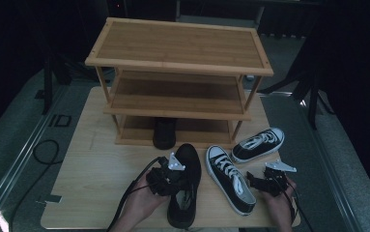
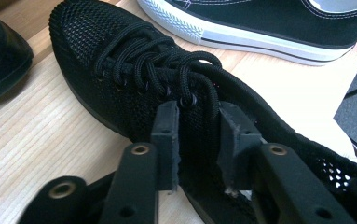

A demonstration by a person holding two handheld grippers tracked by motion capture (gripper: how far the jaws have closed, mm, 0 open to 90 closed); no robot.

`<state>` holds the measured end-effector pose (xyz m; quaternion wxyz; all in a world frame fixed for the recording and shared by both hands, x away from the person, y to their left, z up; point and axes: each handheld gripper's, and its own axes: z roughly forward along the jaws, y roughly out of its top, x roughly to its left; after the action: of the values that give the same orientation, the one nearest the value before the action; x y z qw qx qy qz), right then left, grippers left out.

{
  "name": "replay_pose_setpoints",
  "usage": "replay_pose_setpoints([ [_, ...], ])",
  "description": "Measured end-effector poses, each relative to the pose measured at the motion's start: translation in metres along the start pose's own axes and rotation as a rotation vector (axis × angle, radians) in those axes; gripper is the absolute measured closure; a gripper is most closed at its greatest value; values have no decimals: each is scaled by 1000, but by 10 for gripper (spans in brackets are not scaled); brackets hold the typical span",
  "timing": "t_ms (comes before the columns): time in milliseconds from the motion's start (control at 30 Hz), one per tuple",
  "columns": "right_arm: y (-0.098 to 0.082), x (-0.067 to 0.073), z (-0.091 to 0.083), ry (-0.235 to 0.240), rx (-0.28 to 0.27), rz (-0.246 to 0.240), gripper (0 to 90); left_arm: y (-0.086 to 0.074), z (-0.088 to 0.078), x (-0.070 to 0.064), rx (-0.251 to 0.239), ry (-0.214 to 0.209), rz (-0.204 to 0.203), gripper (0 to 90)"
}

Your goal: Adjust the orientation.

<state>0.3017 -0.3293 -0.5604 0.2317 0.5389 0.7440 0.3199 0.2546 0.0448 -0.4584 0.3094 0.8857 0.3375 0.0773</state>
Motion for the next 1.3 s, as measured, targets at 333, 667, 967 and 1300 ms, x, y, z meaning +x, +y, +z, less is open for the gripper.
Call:
replay_pose_setpoints([
  [333, 0, 0, 0, 0, 0, 0, 166, 0, -5, 3, -37, 52, -42, 884],
  [667, 0, 0, 0, 0, 0, 0, 167, 13, -10, 5, -114, 76, -49, 889],
  [967, 0, 0, 0, 0, 1, 2, 167, 24, -11, 11, -163, 90, -79, 889],
  [1300, 0, 0, 0, 1, 1, -1, 166, 40, -9, 24, -171, 107, -83, 889],
])
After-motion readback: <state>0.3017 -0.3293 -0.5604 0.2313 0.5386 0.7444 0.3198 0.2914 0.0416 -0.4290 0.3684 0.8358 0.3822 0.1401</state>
